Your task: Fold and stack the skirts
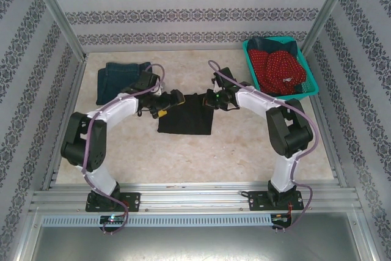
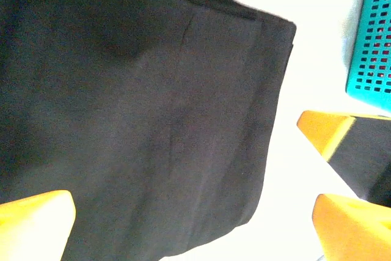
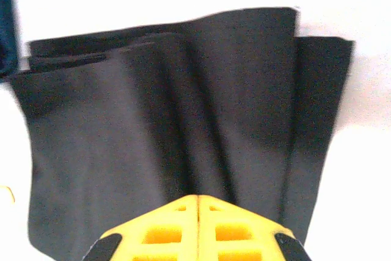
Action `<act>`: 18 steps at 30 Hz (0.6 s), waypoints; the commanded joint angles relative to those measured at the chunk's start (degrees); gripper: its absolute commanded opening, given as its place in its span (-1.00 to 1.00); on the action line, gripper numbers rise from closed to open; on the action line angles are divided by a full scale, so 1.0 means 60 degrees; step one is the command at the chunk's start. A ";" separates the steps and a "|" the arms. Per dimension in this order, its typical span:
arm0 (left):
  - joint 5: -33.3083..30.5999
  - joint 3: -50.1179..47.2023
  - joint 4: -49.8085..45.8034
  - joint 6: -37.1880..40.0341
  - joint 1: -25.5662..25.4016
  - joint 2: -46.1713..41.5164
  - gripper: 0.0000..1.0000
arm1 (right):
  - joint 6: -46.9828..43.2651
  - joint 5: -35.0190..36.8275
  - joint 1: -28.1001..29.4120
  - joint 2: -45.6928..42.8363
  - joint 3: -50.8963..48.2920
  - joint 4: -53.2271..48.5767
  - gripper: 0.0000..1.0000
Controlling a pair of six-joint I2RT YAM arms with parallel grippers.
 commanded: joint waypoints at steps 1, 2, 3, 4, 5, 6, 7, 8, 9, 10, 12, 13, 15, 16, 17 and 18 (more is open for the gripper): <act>-0.1287 0.0183 -0.2202 0.1272 0.0520 -0.0225 1.00 | 0.1063 0.0492 0.0438 -0.0547 -0.0424 0.0579 -0.95; -0.1313 0.0169 -0.2270 0.1417 0.0645 -0.0184 1.00 | 0.1265 0.0211 0.0530 -0.0530 -0.0508 0.0936 -0.95; -0.1281 0.0139 -0.2288 0.1594 0.0792 -0.0121 1.00 | 0.1506 -0.0214 0.0625 -0.0414 -0.0530 0.1294 -0.95; -0.1284 0.0132 -0.2281 0.1832 0.0897 -0.0011 1.00 | 0.1774 -0.0564 0.0704 -0.0211 -0.0476 0.1496 -0.95; -0.1260 0.0176 -0.2332 0.2069 0.0960 0.0119 1.00 | 0.1971 -0.0749 0.0773 -0.0030 -0.0422 0.1606 -0.95; -0.1208 0.0297 -0.2466 0.2398 0.1011 0.0314 1.00 | 0.2126 -0.0772 0.0853 0.0141 -0.0384 0.1667 -0.95; -0.1237 0.0473 -0.2651 0.2703 0.1020 0.0531 1.00 | 0.2243 -0.0688 0.0917 0.0296 -0.0376 0.1726 -0.95; -0.1230 0.0592 -0.2769 0.2963 0.1022 0.0715 0.99 | 0.2311 -0.0667 0.0960 0.0446 -0.0361 0.1757 -0.95; -0.1185 0.0702 -0.2800 0.3196 0.1029 0.0901 0.97 | 0.2365 -0.0666 0.0969 0.0625 -0.0326 0.1730 -0.95; -0.1135 0.0784 -0.2799 0.3360 0.1024 0.1077 0.95 | 0.2394 -0.0641 0.0968 0.0801 -0.0310 0.1680 -0.95; -0.0817 0.0959 -0.2719 0.3576 0.1028 0.1423 0.89 | 0.2349 -0.0549 0.0924 0.1091 -0.0325 0.1571 -0.95; -0.0683 0.1032 -0.2677 0.3611 0.1020 0.1628 0.86 | 0.2303 -0.0475 0.0900 0.1244 -0.0325 0.1417 -0.96; -0.0295 0.1154 -0.2548 0.3662 0.1010 0.1980 0.76 | 0.2192 -0.0240 0.0838 0.1481 -0.0325 0.1000 -0.96; -0.0115 0.1202 -0.2471 0.3609 0.1011 0.2182 0.70 | 0.2104 -0.0133 0.0812 0.1601 -0.0296 0.0743 -0.96; 0.0093 0.1250 -0.2395 0.3588 0.0998 0.2357 0.63 | 0.2026 -0.0103 0.0790 0.1687 -0.0285 0.0599 -0.96; 0.0301 0.1297 -0.2327 0.3557 0.0979 0.2533 0.55 | 0.1972 -0.0098 0.0794 0.1789 -0.0281 0.0471 -0.96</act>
